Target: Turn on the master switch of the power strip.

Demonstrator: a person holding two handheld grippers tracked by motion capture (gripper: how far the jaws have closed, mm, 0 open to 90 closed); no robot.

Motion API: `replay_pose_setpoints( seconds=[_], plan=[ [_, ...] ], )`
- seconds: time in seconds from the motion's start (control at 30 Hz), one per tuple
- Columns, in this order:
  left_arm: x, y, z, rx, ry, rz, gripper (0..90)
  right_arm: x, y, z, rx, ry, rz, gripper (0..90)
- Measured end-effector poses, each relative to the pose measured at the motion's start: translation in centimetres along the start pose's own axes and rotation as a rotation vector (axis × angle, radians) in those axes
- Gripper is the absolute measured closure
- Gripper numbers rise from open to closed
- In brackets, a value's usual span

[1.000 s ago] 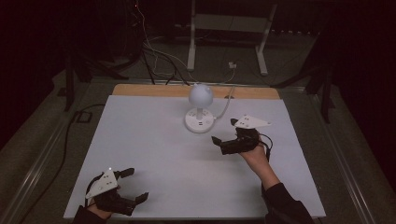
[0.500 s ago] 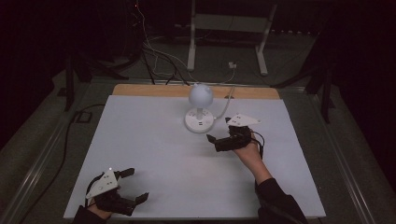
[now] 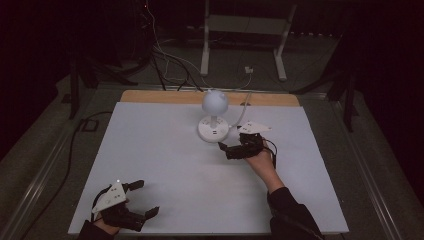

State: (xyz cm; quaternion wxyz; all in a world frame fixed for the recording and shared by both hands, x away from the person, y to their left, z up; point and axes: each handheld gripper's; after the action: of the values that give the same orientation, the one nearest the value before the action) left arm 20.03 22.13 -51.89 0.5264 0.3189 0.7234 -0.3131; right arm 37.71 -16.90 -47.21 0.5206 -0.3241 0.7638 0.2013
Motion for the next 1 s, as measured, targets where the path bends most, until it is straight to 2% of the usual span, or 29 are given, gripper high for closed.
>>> replay_pose_setpoints(
  seconds=[0.17, 0.33, 0.63, 0.67, 0.77, 1.0],
  plan=[
    [0.0, 0.0, 0.0, 0.000, -0.004, -0.001, 0.1, 0.3, -0.3, 1.0, 0.016, 0.017, 0.009, 11.3],
    [0.0, 0.1, -0.1, 0.001, -0.006, -0.004, 0.1, 0.5, -0.3, 1.8, 0.074, 0.038, -0.018, 24.1],
    [0.0, 0.1, -0.1, 0.003, -0.008, -0.007, 0.1, 0.5, -0.4, 3.0, 0.090, 0.066, -0.042, 33.6],
    [0.0, 0.1, -0.1, 0.004, -0.008, -0.008, 0.1, 0.5, -0.4, 3.0, 0.090, 0.066, -0.042, 33.6],
    [0.0, 0.1, -0.1, 0.003, -0.007, -0.008, 0.1, 0.5, -0.5, 3.5, 0.129, 0.067, -0.033, 44.7],
    [0.0, 0.1, -0.1, 0.005, -0.008, -0.010, 0.1, 0.7, -1.0, 4.1, 0.164, 0.071, -0.012, 56.0]
  ],
)
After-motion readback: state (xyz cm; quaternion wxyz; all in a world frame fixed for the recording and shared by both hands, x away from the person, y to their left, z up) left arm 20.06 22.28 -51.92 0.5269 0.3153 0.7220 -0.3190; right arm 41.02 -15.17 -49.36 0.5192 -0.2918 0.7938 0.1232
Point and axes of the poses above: each handheld gripper's, and its own axes: z roughly forward along the jaws, x roughly out of its underside, y roughly to its left, and after that the axes turned 7 degrees about -y, right-handed
